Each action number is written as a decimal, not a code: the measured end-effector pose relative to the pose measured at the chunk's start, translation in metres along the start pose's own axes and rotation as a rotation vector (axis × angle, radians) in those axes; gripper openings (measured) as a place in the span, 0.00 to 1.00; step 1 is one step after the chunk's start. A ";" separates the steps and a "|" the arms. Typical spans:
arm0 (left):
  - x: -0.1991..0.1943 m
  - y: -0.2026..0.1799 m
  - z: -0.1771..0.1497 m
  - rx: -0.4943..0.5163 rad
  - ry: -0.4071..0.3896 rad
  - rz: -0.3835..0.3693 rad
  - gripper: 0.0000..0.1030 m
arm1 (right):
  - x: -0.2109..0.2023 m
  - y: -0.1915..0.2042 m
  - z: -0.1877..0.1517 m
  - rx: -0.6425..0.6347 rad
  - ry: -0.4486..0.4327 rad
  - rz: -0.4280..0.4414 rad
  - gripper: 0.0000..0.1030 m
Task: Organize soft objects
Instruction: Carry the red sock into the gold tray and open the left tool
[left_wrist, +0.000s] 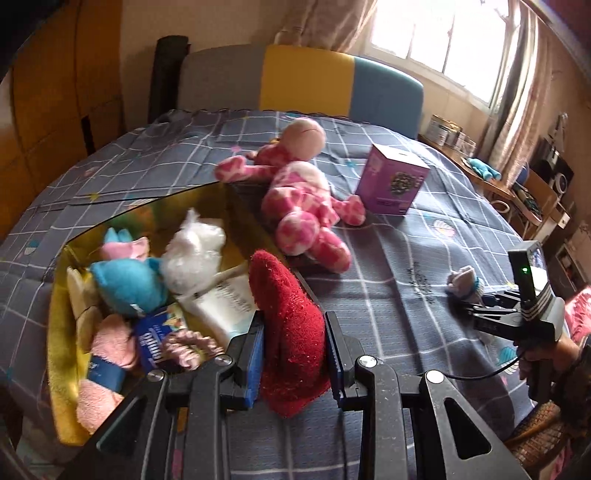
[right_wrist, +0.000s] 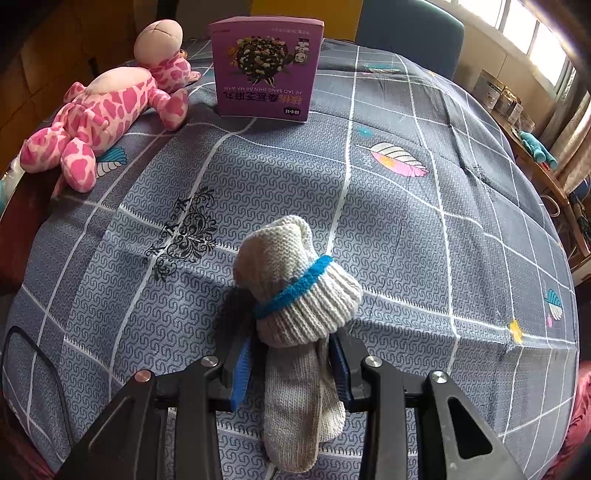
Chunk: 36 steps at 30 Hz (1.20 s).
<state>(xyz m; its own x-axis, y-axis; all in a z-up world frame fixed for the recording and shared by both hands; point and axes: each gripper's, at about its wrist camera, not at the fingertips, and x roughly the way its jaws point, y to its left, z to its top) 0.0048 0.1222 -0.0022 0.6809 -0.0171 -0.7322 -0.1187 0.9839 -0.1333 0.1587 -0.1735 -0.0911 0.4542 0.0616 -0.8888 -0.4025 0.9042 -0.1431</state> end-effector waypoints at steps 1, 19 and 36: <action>-0.002 0.005 -0.001 -0.007 -0.002 0.006 0.29 | 0.000 0.000 0.000 -0.001 0.000 0.000 0.36; -0.026 0.151 -0.015 -0.393 -0.004 0.015 0.30 | -0.001 0.001 0.001 -0.011 0.005 -0.012 0.35; 0.047 0.118 0.000 -0.275 0.080 0.073 0.60 | -0.001 0.001 0.002 -0.013 0.007 -0.016 0.35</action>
<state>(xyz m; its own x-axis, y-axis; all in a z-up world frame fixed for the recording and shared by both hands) 0.0227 0.2370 -0.0521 0.6055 0.0268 -0.7954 -0.3637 0.8983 -0.2465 0.1593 -0.1715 -0.0897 0.4553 0.0440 -0.8893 -0.4057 0.8993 -0.1632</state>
